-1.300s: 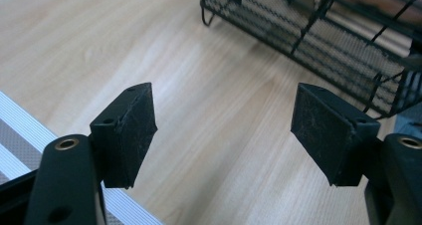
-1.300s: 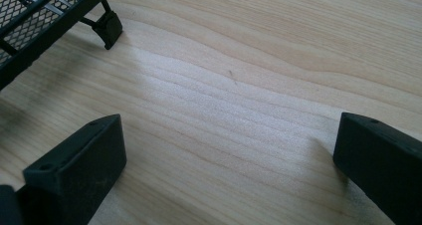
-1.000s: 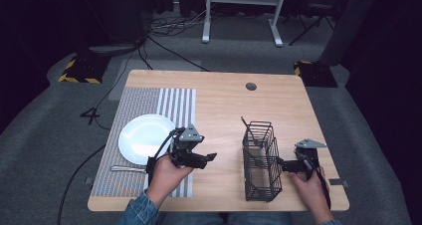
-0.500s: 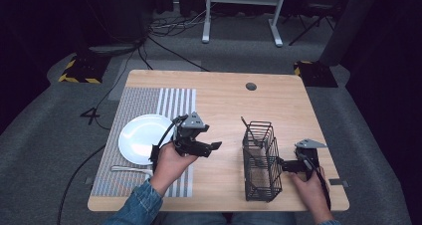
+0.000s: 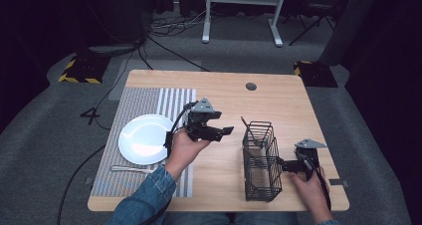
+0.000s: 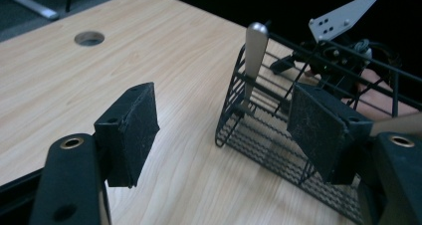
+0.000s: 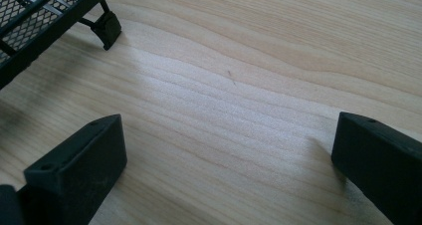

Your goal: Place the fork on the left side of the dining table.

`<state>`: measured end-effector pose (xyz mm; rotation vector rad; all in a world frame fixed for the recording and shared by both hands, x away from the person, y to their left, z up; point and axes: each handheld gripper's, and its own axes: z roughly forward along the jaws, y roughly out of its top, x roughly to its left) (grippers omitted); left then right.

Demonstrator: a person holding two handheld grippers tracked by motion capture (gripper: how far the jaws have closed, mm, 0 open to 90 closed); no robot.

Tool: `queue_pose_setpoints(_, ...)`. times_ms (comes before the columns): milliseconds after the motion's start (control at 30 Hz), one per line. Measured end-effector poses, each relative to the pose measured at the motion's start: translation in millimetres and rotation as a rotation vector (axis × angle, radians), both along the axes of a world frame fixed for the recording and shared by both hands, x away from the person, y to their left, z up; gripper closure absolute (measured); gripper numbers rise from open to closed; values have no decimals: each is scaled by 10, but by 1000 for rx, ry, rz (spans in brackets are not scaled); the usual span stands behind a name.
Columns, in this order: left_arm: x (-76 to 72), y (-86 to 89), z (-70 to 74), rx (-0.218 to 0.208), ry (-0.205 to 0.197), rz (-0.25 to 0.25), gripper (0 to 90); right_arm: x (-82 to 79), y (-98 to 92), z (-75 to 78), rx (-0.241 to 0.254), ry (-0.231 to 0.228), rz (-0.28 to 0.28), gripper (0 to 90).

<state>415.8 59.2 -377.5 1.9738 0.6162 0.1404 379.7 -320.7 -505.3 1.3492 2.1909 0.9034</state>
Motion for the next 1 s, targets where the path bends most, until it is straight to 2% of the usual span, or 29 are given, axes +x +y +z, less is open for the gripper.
queue_pose_setpoints(267, 44, -199, -18, -17, -28, -27, 275, -4, -4, 0, 0, -2, 2, 11)
queue_pose_setpoints(467, 71, -287, -44, -42, -26, -41, 299, -5, -6, 0, -1, -3, 2, 12)
queue_pose_setpoints(500, 83, -310, -65, -63, -20, -49, 308, -5, -5, 0, 0, -3, 2, 12)
queue_pose_setpoints(567, 89, -320, -75, -71, -21, -55, 326, -6, -5, 0, 0, -3, 2, 13)
queue_pose_setpoints(600, 98, -335, -92, -78, -33, -60, 341, -6, -9, 0, -3, -4, 5, 14)
queue_pose_setpoints(700, 113, -346, -110, -85, -33, -67, 399, -7, -9, 0, -2, -4, 4, 14)
queue_pose_setpoints(900, 168, -380, -154, -85, 13, -77, 595, -8, -9, 0, -2, -4, 5, 15)
queue_pose_setpoints(1000, 167, -411, -148, -80, 15, -79, 666, -8, -9, 0, -2, -5, 5, 15)
